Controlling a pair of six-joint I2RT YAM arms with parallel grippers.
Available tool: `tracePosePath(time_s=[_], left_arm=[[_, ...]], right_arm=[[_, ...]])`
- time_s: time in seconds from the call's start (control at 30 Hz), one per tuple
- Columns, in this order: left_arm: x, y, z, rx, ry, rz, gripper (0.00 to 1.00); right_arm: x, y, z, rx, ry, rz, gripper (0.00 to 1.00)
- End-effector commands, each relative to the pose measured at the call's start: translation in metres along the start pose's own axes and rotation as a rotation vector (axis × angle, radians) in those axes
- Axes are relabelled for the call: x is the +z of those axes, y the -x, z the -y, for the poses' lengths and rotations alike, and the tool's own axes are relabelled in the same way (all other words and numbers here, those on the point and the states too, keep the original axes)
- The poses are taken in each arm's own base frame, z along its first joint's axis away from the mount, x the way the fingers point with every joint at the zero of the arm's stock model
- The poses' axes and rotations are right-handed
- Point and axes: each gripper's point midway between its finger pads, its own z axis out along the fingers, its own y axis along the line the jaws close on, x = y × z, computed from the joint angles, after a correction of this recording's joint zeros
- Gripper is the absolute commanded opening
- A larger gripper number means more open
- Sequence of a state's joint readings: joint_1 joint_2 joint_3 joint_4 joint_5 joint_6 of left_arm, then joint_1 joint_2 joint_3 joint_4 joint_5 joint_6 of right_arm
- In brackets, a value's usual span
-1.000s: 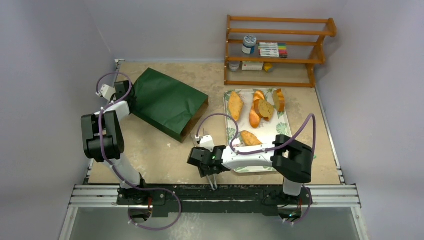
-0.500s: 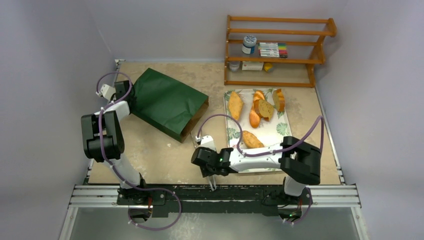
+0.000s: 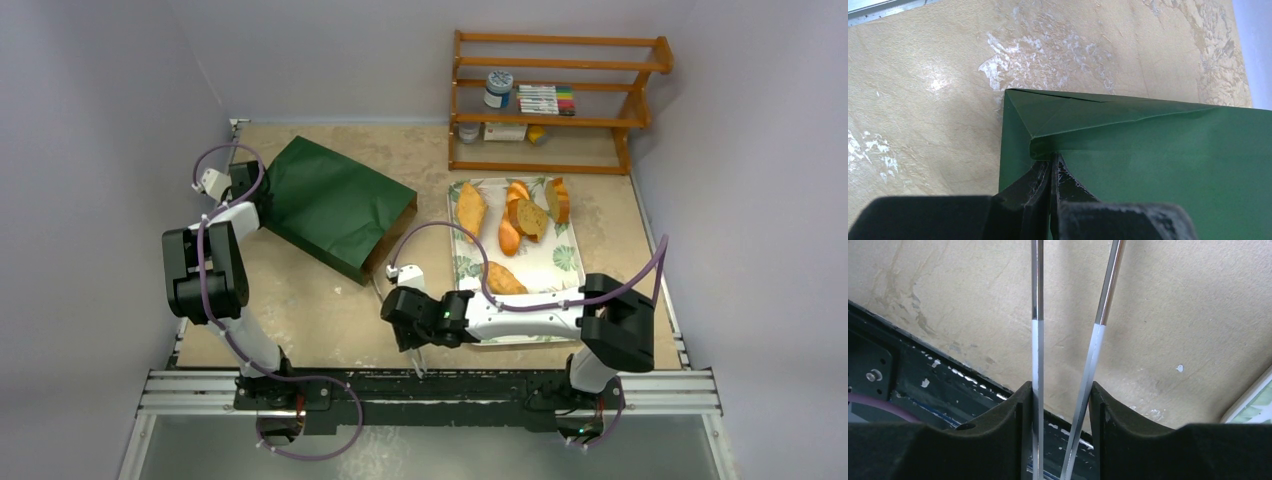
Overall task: Take the fake bread out of the paper bag
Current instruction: Pick up the clamp at the center of the board.
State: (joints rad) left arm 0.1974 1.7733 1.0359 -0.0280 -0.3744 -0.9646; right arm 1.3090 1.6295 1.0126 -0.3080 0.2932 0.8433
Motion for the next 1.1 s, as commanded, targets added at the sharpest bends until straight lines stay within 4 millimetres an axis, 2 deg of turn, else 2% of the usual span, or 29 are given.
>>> tracePosePath(time_s=[0.0, 0.17, 0.6, 0.87, 1.07], left_arm=[[-0.002, 0.008, -0.005, 0.007, 0.018, 0.021, 0.00], [-0.003, 0.008, -0.006, 0.011, 0.017, 0.021, 0.00], [-0.003, 0.006, -0.010, 0.017, 0.024, 0.016, 0.00], [-0.001, 0.004, -0.010, 0.019, 0.024, 0.012, 0.00], [0.000, 0.002, -0.011, 0.021, 0.025, 0.009, 0.00]], right_arm=[[-0.015, 0.023, -0.016, 0.016, 0.038, 0.052, 0.44], [-0.022, 0.034, -0.018, 0.031, 0.041, 0.083, 0.44], [-0.022, 0.058, -0.020, 0.024, 0.033, 0.129, 0.44], [-0.014, 0.070, -0.014, 0.033, -0.036, 0.144, 0.44], [0.001, 0.076, -0.009, 0.029, -0.104, 0.134, 0.45]])
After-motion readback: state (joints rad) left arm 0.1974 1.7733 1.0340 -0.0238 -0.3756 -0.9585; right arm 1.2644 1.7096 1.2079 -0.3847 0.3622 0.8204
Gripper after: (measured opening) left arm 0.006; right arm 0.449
